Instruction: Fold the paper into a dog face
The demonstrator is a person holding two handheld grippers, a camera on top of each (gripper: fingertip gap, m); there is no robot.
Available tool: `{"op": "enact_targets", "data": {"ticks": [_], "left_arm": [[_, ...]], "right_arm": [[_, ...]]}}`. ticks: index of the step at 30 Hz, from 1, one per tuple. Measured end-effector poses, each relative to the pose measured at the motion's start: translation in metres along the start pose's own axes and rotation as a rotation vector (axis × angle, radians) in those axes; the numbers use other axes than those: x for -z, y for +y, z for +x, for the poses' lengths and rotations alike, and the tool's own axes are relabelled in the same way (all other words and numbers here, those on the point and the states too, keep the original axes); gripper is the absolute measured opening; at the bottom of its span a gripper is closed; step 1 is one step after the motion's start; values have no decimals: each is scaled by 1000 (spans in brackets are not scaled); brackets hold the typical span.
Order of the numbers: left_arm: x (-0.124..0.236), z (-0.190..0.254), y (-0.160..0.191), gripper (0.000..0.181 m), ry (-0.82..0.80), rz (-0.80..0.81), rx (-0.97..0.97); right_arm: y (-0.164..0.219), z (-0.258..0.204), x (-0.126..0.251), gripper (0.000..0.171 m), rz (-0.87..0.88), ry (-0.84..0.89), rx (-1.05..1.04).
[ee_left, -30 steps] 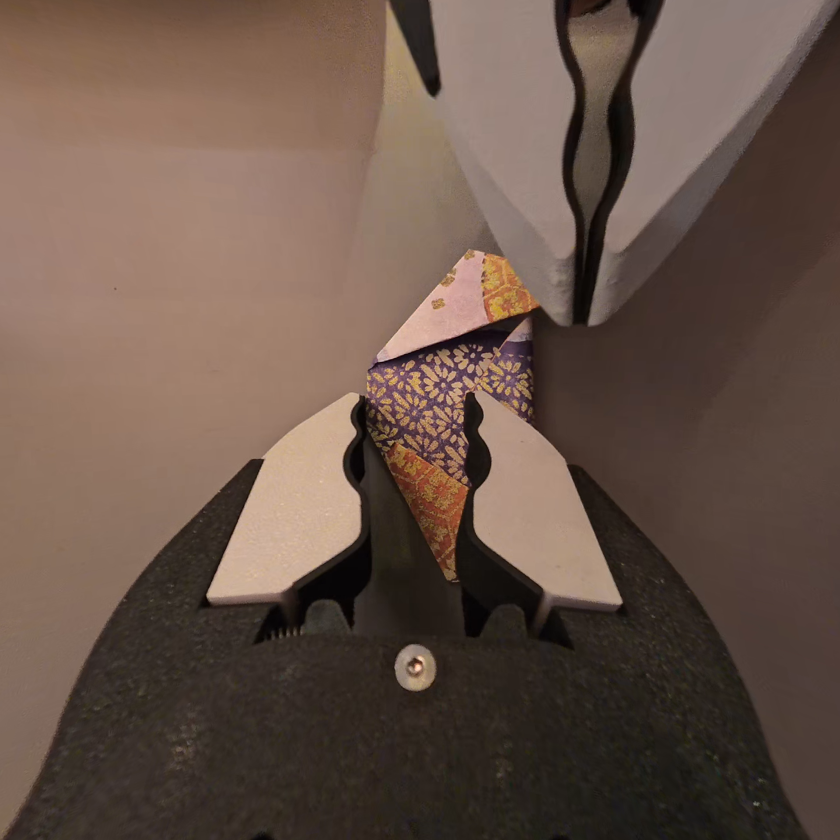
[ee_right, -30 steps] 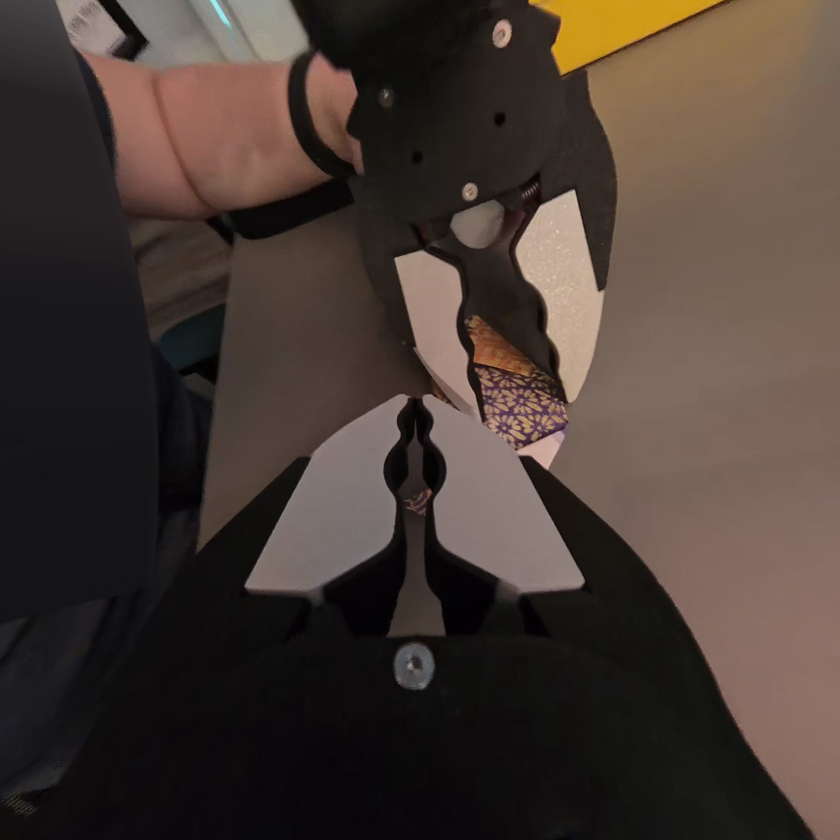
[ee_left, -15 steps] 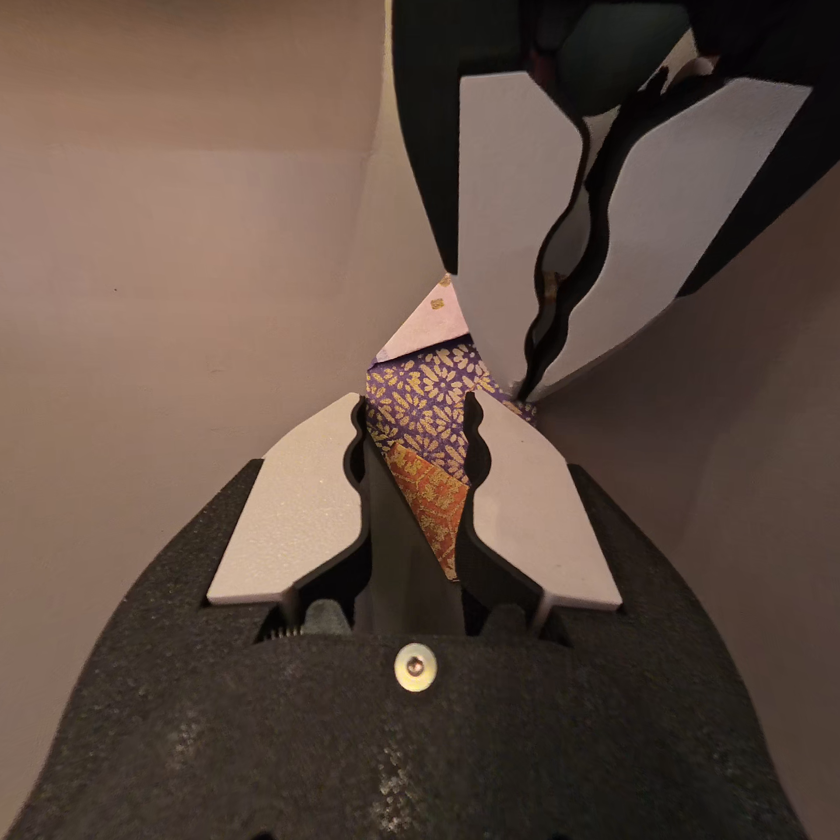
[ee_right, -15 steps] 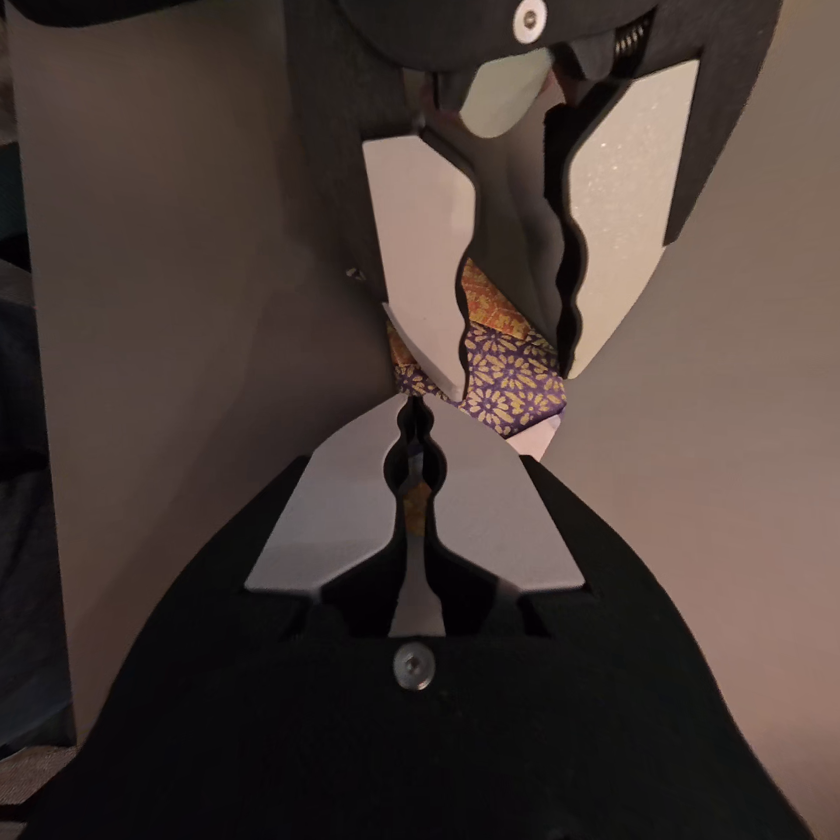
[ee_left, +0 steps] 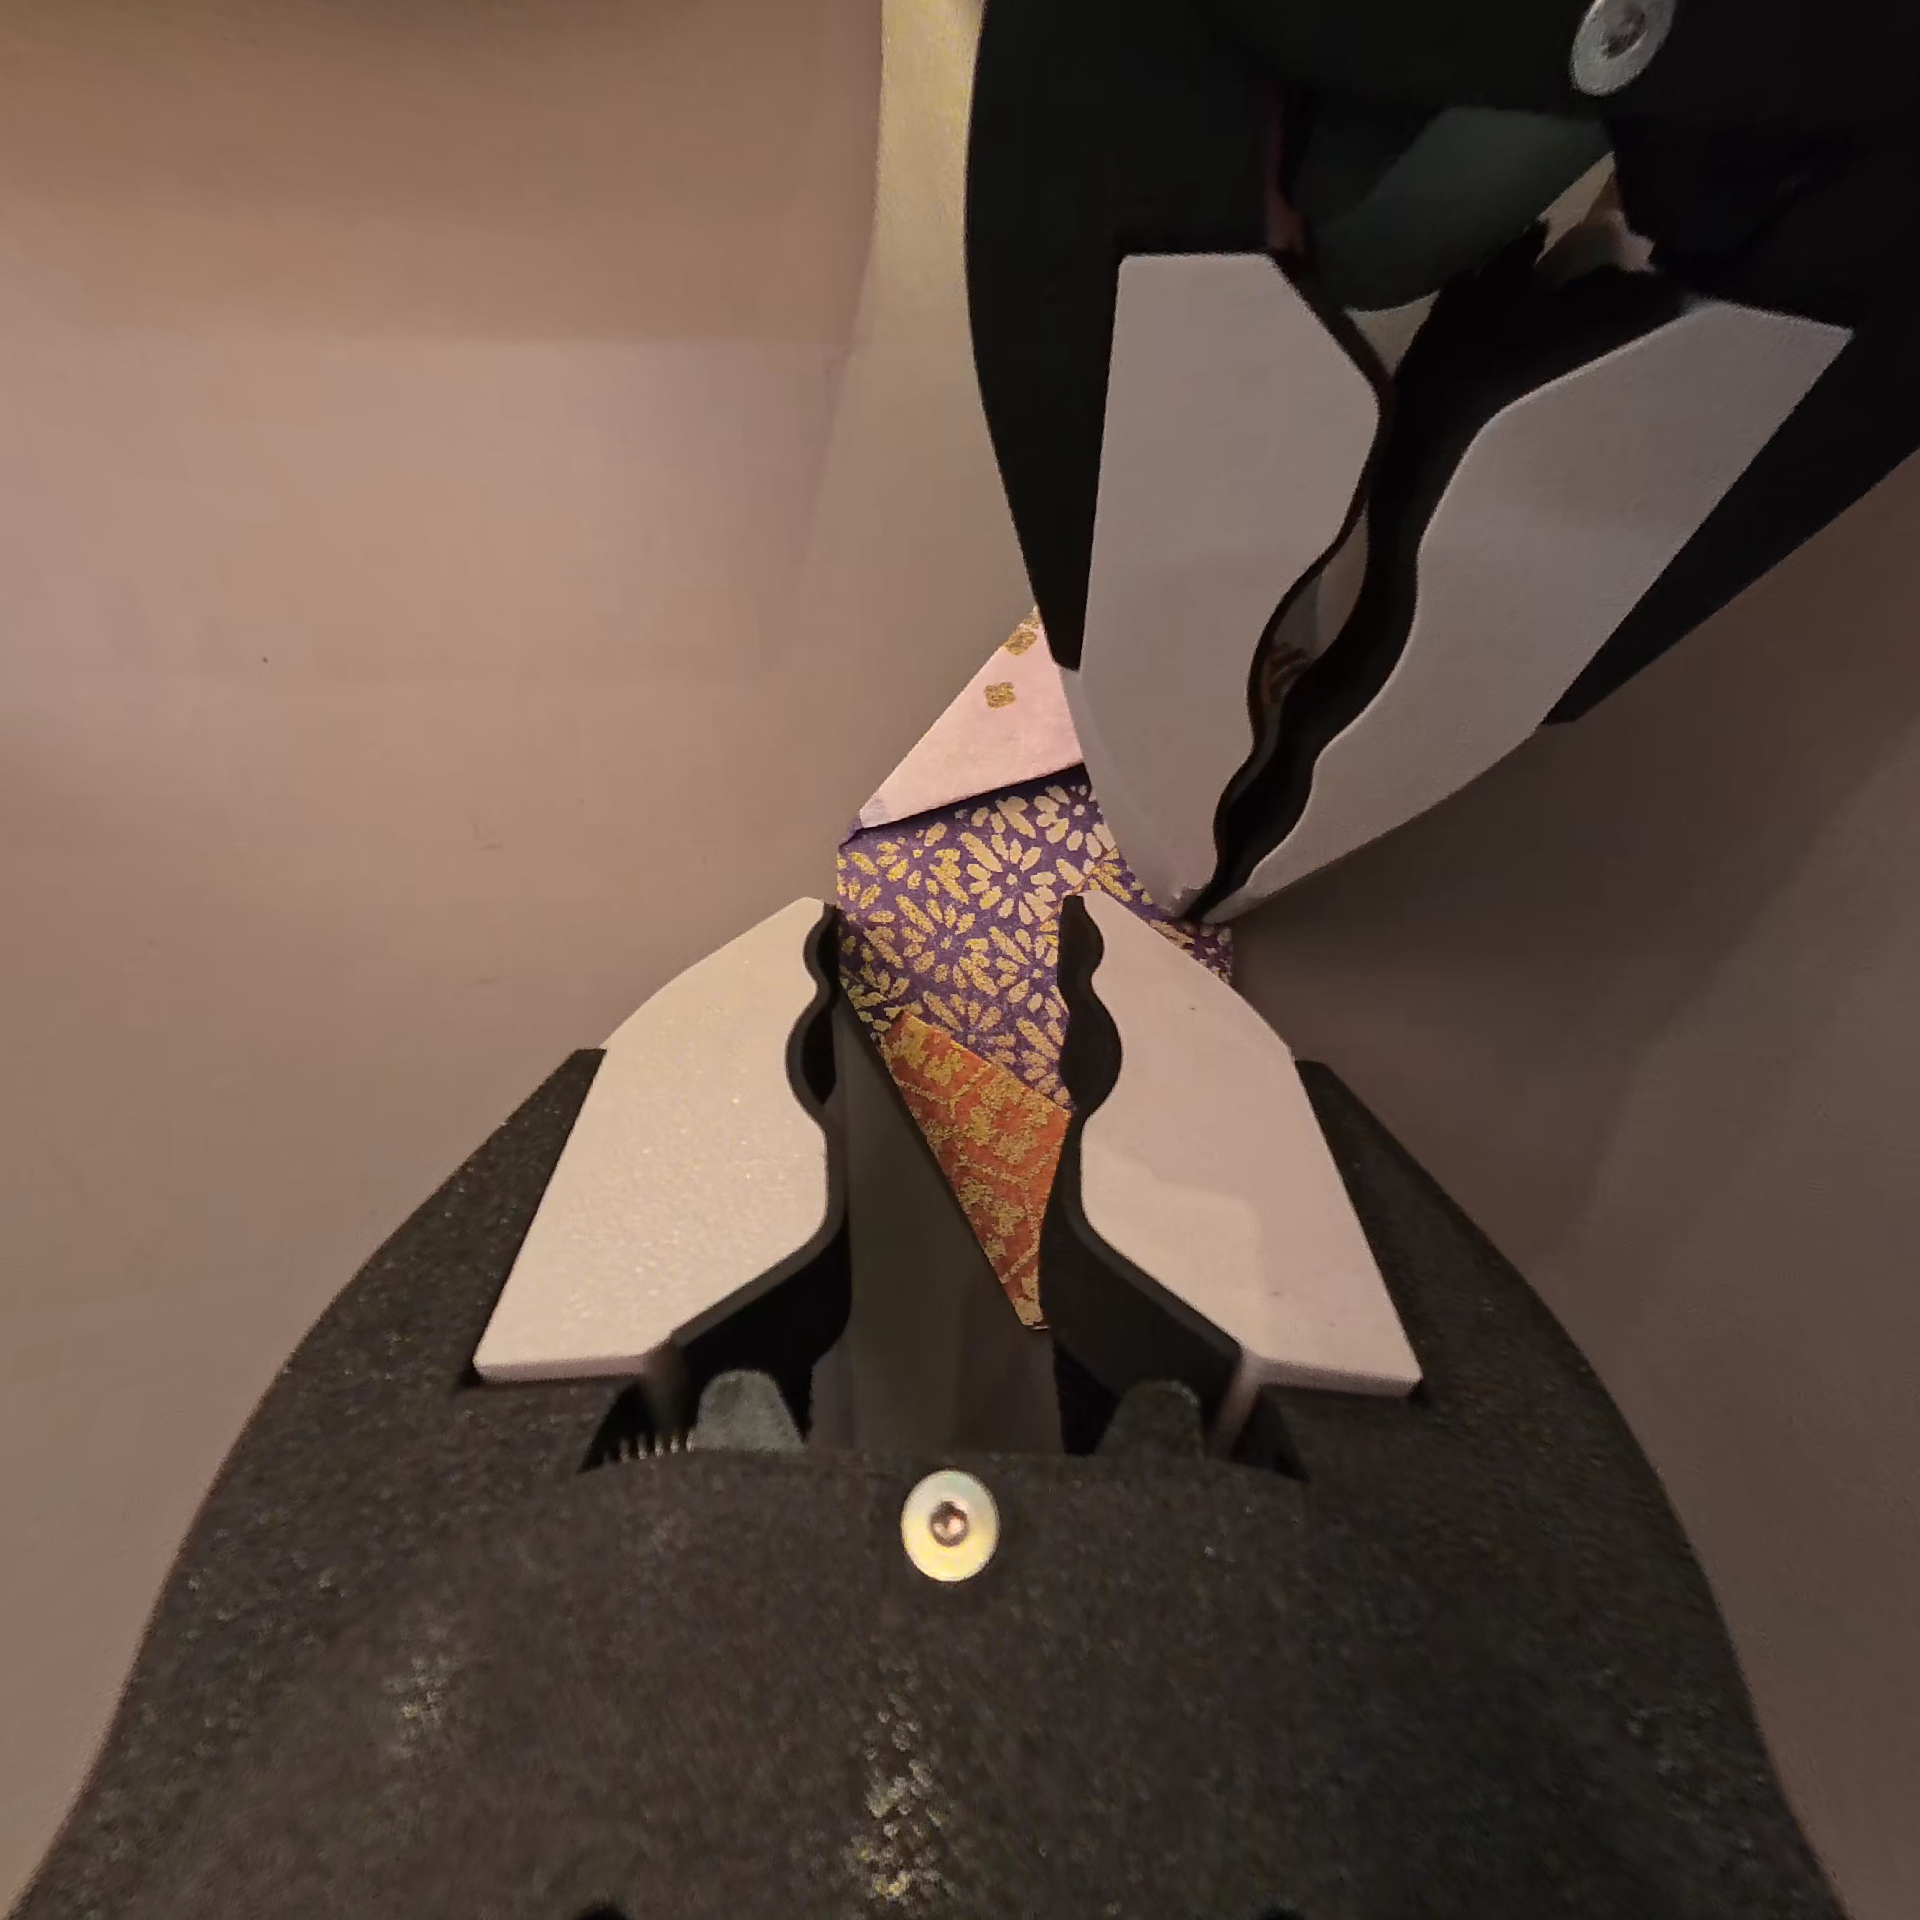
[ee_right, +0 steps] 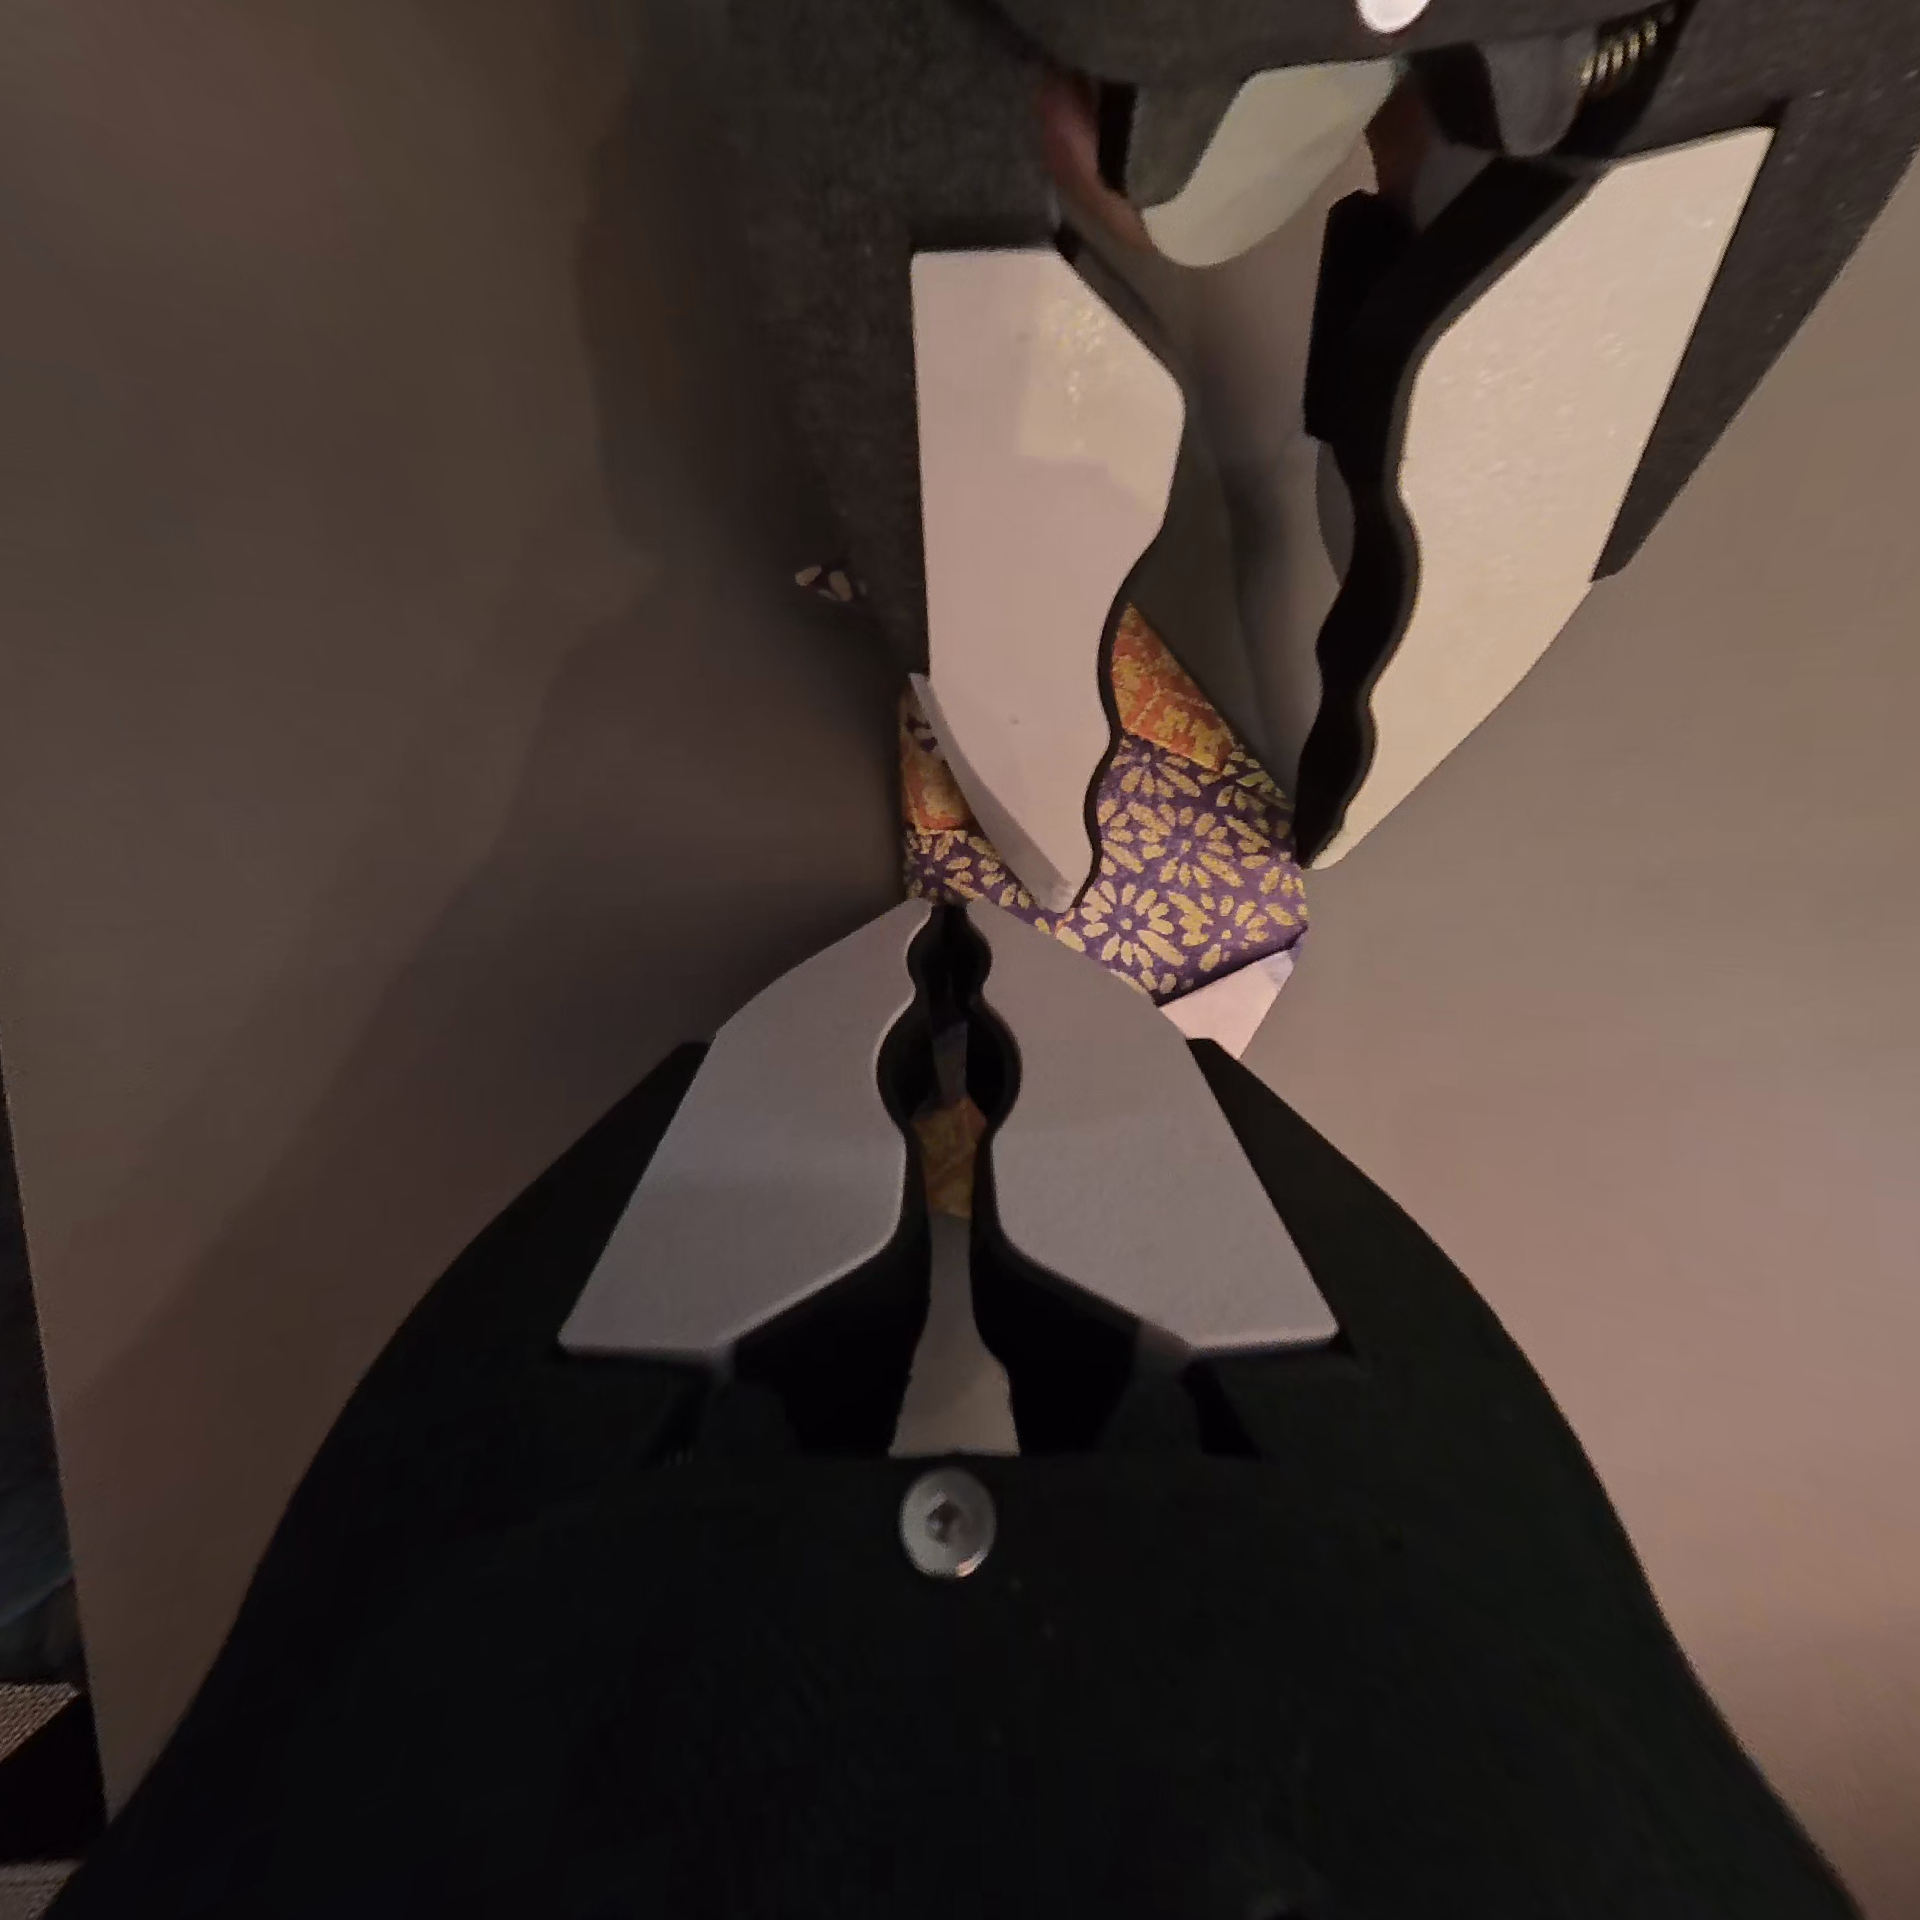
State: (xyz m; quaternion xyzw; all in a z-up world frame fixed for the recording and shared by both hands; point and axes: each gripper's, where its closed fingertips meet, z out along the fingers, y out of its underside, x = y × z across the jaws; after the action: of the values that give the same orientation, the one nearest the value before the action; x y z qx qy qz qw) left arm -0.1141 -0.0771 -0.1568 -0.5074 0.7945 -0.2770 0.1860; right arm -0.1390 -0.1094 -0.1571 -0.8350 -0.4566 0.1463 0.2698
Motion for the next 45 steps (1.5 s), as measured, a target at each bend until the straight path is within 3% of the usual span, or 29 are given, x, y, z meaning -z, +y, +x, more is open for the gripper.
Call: {"op": "enact_targets", "data": {"ticks": [45], "left_arm": [[0,0,0,39,-4,8,6]], "right_arm": [[-11,-7,-7,3,29,-28,-12]]}}
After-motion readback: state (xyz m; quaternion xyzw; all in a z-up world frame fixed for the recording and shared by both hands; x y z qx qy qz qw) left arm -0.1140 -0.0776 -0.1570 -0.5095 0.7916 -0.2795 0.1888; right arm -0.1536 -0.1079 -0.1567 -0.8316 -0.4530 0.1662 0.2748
